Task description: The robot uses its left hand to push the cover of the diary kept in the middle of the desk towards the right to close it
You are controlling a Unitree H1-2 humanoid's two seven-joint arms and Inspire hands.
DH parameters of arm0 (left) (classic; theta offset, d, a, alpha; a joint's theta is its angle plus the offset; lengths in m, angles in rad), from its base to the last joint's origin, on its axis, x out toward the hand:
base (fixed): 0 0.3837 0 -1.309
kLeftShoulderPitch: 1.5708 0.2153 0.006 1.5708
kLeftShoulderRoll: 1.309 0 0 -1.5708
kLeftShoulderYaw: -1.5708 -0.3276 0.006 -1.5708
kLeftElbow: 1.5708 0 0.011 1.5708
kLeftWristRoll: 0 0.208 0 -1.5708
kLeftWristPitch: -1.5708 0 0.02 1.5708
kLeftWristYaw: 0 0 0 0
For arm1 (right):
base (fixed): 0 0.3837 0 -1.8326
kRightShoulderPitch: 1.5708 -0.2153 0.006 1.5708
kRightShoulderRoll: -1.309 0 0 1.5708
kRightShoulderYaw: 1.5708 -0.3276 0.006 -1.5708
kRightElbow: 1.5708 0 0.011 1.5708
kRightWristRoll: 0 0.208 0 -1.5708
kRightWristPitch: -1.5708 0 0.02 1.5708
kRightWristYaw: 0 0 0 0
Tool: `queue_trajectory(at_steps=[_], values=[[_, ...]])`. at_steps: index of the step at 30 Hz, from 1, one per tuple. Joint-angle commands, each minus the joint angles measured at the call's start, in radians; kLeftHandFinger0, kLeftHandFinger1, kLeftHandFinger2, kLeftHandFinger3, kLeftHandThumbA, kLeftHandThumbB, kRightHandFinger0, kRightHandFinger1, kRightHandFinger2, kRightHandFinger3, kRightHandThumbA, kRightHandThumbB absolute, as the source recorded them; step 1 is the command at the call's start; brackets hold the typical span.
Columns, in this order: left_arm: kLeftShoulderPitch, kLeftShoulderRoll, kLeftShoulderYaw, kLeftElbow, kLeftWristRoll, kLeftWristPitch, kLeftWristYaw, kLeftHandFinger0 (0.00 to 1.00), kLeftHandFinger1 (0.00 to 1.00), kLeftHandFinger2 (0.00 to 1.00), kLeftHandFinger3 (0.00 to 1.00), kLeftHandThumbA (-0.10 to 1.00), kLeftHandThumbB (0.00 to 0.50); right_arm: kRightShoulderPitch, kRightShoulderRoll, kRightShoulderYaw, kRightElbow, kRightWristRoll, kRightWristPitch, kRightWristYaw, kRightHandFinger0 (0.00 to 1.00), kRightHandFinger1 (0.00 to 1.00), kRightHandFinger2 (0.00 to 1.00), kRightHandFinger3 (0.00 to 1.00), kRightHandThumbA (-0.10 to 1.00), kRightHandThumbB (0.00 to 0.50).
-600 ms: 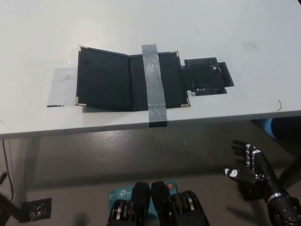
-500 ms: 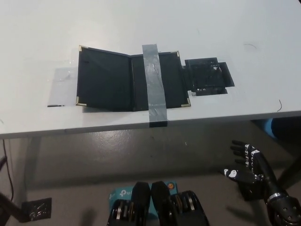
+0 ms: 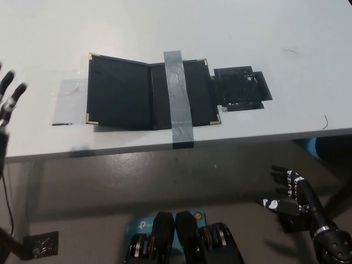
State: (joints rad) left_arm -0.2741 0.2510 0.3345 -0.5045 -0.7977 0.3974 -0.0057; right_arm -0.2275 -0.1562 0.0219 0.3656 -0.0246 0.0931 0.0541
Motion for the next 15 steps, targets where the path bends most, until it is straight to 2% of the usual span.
queue_trajectory(at_steps=[1, 6, 7, 10, 13, 15], values=[[-0.064, 0.002, -0.016, 0.045, -0.019, 0.055, 0.05, 1.0, 1.0, 1.0, 1.0, 1.0, 0.316, -0.022, -0.014, 0.001, -0.021, -0.009, -0.006, 0.009, 0.78, 0.85, 0.82, 0.84, 1.0, 0.5], [-0.122, -0.017, -0.04, 0.159, 0.044, 0.056, 0.064, 1.0, 1.0, 1.0, 1.0, 1.0, 0.301, -0.04, -0.014, 0.006, 0.0, -0.016, -0.018, 0.007, 0.78, 0.85, 0.81, 0.84, 1.0, 0.5], [-0.144, -0.029, -0.045, 0.238, 0.061, 0.048, 0.066, 1.0, 1.0, 1.0, 1.0, 1.0, 0.296, -0.041, -0.013, 0.006, 0.001, -0.011, -0.014, 0.011, 0.77, 0.85, 0.81, 0.83, 1.0, 0.5], [-0.163, -0.052, -0.031, 0.337, 0.061, 0.031, 0.07, 1.0, 1.0, 1.0, 1.0, 1.0, 0.329, -0.04, -0.013, 0.009, -0.004, -0.012, -0.007, 0.013, 0.78, 0.86, 0.82, 0.84, 1.0, 0.5], [-0.183, -0.075, -0.015, 0.422, 0.074, 0.022, 0.088, 1.0, 1.0, 1.0, 1.0, 1.0, 0.31, -0.042, -0.011, 0.007, -0.002, -0.01, -0.002, 0.012, 0.78, 0.86, 0.81, 0.83, 1.0, 0.5], [-0.191, -0.082, 0.001, 0.479, 0.08, 0.018, 0.1, 1.0, 1.0, 1.0, 1.0, 1.0, 0.258, -0.038, -0.01, 0.01, -0.002, -0.01, -0.002, 0.014, 0.79, 0.86, 0.82, 0.83, 1.0, 0.5]])
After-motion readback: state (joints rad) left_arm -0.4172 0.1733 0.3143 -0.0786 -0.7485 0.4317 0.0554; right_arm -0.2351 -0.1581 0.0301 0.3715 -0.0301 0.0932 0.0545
